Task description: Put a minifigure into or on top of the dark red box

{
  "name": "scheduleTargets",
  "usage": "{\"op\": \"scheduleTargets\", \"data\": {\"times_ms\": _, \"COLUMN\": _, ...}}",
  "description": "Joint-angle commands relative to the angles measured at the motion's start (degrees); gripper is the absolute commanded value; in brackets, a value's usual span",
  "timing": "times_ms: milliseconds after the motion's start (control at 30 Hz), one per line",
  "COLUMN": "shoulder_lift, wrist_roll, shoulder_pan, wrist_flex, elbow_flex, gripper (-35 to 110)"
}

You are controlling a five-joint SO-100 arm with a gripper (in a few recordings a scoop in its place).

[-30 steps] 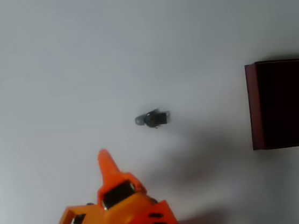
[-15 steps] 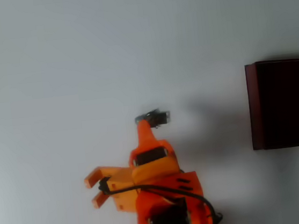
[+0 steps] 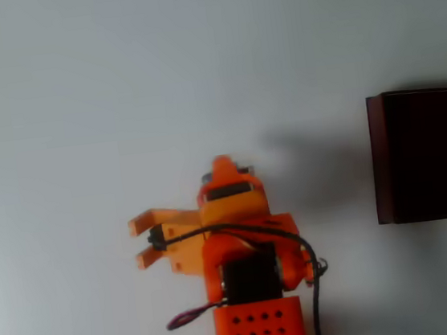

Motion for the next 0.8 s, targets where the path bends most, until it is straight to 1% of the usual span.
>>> {"op": "scheduleTargets", "data": {"times_ms": 0, "shoulder_lift": 2.46, "wrist_roll": 0.09, "shoulder_pan": 0.97, "wrist_flex": -2.11, "elbow_flex": 0.97, "gripper": 25}}
{"op": "scheduleTargets", "data": {"times_ms": 167, "shoulder_lift": -0.18, "wrist_roll": -1.14, "shoulder_pan": 2.37, "wrist_flex": -2.02, "elbow_flex": 0.18, "gripper": 29}}
{"op": "scheduleTargets", "data": {"times_ms": 267, "shoulder_lift": -1.41, "wrist_roll": -2.37, "shoulder_pan": 2.29, "wrist_flex": -4.04, "elbow_flex": 0.7, "gripper": 30}}
{"op": "scheduleTargets", "data": {"times_ms": 600, "shoulder_lift": -9.93, "wrist_roll": -3.34, "shoulder_pan": 3.25, "wrist_flex": -8.17, "elbow_flex": -0.09, "gripper": 29}}
{"op": "scheduleTargets", "data": {"times_ms": 767, "shoulder_lift": -15.21, "wrist_roll": -2.9, "shoulder_pan": 3.08, "wrist_flex": -8.26, "elbow_flex": -3.16, "gripper": 29}}
